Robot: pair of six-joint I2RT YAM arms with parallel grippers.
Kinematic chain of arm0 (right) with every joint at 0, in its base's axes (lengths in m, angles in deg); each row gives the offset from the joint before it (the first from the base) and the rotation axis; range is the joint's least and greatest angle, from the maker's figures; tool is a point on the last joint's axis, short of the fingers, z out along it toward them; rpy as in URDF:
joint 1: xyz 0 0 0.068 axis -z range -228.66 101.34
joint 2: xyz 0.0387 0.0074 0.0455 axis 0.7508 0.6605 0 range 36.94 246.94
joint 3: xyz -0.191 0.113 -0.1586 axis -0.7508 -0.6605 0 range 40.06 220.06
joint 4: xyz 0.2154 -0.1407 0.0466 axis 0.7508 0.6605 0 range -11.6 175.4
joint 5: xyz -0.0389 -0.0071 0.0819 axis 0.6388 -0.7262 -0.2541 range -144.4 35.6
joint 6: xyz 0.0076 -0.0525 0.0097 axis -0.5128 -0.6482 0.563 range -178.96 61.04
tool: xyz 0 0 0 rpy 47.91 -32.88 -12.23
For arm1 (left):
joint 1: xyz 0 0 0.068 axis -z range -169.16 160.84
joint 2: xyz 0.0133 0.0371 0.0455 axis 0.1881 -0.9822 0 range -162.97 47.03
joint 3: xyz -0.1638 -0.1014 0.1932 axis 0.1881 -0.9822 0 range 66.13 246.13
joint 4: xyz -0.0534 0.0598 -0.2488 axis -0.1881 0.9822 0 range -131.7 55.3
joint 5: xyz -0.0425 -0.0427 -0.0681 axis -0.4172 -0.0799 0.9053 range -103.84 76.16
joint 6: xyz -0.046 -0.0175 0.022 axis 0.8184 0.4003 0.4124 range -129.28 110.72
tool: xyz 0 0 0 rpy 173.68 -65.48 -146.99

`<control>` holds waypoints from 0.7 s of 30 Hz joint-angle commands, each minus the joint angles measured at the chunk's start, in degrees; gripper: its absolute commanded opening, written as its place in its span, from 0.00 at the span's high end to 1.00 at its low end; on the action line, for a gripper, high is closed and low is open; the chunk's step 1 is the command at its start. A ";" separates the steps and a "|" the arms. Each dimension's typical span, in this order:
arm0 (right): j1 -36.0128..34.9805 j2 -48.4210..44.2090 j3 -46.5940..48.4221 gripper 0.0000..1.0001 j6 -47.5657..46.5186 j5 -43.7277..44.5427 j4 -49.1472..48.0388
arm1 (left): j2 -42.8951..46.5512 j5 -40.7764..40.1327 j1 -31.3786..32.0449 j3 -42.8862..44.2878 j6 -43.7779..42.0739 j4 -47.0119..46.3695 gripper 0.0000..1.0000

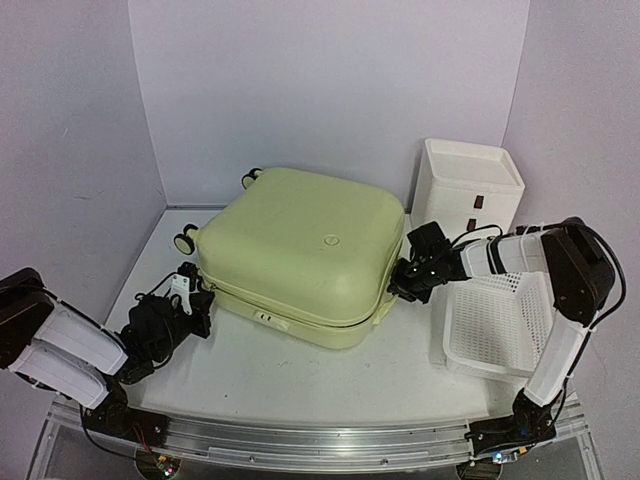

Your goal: Open, take out, and arrange the luggage

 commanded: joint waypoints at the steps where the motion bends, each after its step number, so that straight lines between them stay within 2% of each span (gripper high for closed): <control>1: 6.04 -0.19 1.82 1.00 -8.60 1.21 9.05 | 3.49 -2.33 -6.77 3.04 4.29 -3.42 1.00; 11: 9.49 2.65 8.12 1.00 -21.09 -5.55 17.57 | 4.85 13.66 -18.93 4.90 8.00 -1.31 1.00; 14: 10.03 3.43 9.97 1.00 -24.02 -6.25 20.11 | 3.44 20.09 -22.66 6.78 9.01 -0.94 1.00; 19: 10.35 4.75 13.31 1.00 -28.04 -7.97 22.95 | -0.05 24.02 -26.22 9.56 9.14 -0.90 1.00; 21: 10.37 5.72 14.68 1.00 -29.76 -9.55 23.33 | -2.30 27.90 -28.34 11.79 8.69 -0.99 1.00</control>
